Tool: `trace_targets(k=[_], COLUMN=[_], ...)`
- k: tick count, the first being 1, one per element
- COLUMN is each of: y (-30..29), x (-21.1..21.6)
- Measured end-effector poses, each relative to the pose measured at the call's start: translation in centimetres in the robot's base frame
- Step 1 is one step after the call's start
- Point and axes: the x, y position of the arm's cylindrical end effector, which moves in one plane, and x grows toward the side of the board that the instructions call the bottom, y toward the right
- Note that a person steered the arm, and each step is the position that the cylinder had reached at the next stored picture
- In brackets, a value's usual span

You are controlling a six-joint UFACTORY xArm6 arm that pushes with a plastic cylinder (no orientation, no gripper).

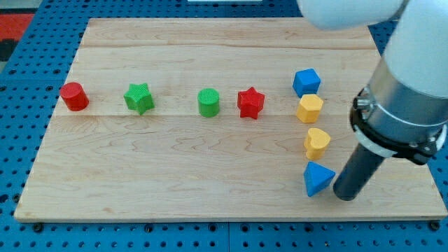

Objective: Push the heart into the hexagon

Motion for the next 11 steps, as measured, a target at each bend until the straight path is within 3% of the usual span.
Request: trace_targets(k=[5,7,8,10,11], y=[-1.8,1.2,-0.3,-2.6,-7.1], x=[-2.5,-12.4,-14.7,-15.1,-15.8])
